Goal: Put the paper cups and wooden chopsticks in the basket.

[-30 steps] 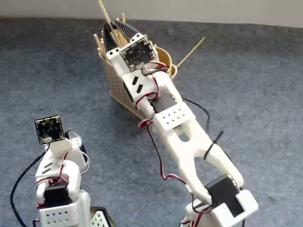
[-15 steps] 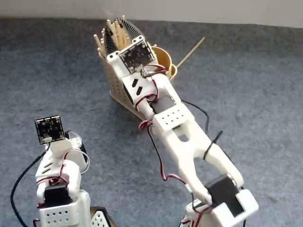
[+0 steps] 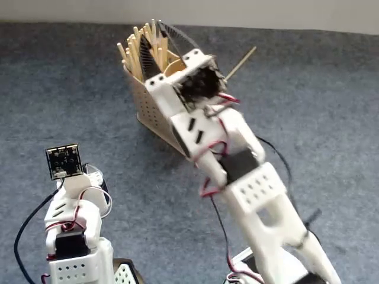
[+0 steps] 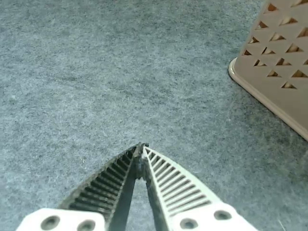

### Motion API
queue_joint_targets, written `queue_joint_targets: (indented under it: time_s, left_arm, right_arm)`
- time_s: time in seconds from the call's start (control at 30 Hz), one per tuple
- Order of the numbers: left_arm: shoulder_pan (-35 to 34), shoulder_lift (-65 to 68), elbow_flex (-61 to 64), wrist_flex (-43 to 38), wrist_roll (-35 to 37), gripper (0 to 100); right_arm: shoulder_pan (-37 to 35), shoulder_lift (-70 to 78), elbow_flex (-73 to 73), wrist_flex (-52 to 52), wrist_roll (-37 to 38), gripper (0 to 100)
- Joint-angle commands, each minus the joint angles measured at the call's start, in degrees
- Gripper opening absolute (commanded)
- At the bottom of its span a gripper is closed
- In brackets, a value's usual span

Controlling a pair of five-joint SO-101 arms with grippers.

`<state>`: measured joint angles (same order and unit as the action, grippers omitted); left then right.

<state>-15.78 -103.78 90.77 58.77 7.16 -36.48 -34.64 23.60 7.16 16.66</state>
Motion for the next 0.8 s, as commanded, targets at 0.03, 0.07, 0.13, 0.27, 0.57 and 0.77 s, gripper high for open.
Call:
queue_joint_targets:
  time_s: [0.03, 0.07, 0.13, 0.27, 0.57, 0.77]
  left_arm:
    - [1.1, -0.7, 0.1, -1.1, -0.5, 1]
    - [1.1, -0.7, 0.1, -1.1, -0.5, 1]
    - [1.1, -0.7, 0.1, -1.1, -0.5, 1]
    - [1.1, -0.7, 0.1, -1.1, -0.5, 1]
    - [1.1, -0.7, 0.1, -1.1, -0.5, 1]
    - [1.1, -0.7, 0.2, -1.1, -0.5, 1]
  right_arm:
    - [6.2, -11.8, -0.8, 9.4, 0.4, 12.0]
    - [7.5, -12.7, -0.8, 10.7, 0.4, 12.0]
    - [10.9, -13.6, -0.8, 12.7, 0.3, 12.0]
    - [18.0, -13.1, -0.8, 15.4, -3.8, 12.0]
    - [31.3, 2.3, -1.6, 18.5, -18.2, 12.2]
    - [31.6, 22.1, -10.3, 18.6, -25.6, 12.2]
